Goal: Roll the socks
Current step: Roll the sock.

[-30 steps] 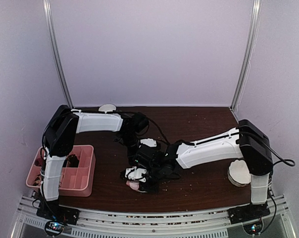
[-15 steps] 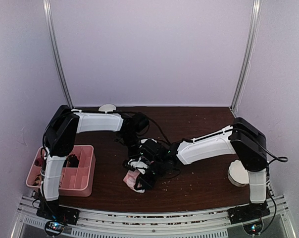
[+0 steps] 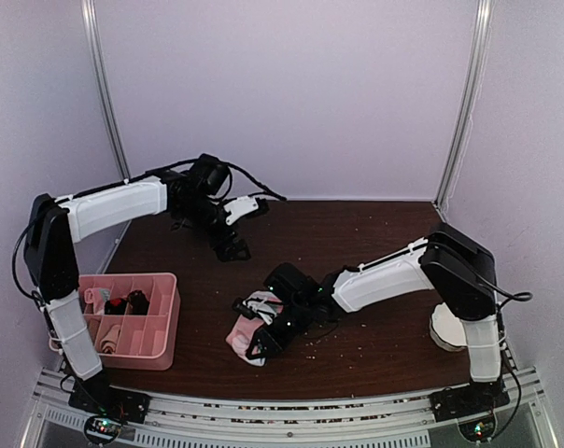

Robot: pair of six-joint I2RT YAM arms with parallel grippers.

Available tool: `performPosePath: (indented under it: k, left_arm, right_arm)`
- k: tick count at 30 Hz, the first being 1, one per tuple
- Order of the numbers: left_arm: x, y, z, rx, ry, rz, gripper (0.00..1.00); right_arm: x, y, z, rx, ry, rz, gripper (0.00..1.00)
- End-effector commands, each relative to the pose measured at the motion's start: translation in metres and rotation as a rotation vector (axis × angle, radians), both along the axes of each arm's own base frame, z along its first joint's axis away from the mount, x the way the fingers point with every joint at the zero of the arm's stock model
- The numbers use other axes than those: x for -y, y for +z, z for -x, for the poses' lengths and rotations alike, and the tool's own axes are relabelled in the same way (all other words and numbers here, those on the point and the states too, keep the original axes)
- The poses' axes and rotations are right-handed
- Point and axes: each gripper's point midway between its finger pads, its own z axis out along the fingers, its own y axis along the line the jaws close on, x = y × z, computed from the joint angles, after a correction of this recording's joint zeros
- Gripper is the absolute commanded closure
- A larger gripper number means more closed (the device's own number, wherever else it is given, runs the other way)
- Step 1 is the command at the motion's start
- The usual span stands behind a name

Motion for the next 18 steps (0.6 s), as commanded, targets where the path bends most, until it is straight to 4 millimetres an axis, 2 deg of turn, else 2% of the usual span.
performPosePath:
  k: [1, 4, 8, 10, 13, 16, 17, 18]
  left_arm:
    - [0.001, -0.010, 0.034, -0.223, -0.148, 0.110, 0.02]
    - [0.003, -0.030, 0.081, -0.253, -0.300, 0.049, 0.02]
    - [0.001, -0.040, 0.134, -0.316, -0.401, 0.088, 0.04]
    - [0.001, -0.043, 0.146, -0.337, -0.403, 0.106, 0.12]
    - [0.004, -0.052, 0.161, -0.390, -0.396, 0.131, 0.32]
    - [0.005, -0.058, 0.173, -0.457, -0.393, 0.153, 0.37]
    - [0.005, -0.059, 0.172, -0.456, -0.381, 0.156, 0.37]
    - [0.003, -0.061, 0.160, -0.423, -0.335, 0.148, 0.30]
  right_arm:
    - [0.144, -0.144, 0.060, -0.221, -0.067, 0.663, 1.00]
    - [0.143, -0.145, 0.059, -0.251, -0.104, 0.634, 1.00]
    - [0.145, -0.146, 0.057, -0.271, -0.138, 0.612, 1.00]
    - [0.145, -0.146, 0.056, -0.279, -0.155, 0.601, 1.00]
    - [0.143, -0.148, 0.052, -0.272, -0.182, 0.590, 1.00]
    - [0.141, -0.150, 0.048, -0.266, -0.212, 0.582, 1.00]
    - [0.140, -0.150, 0.047, -0.263, -0.222, 0.575, 1.00]
    - [0.139, -0.149, 0.046, -0.262, -0.228, 0.566, 1.00]
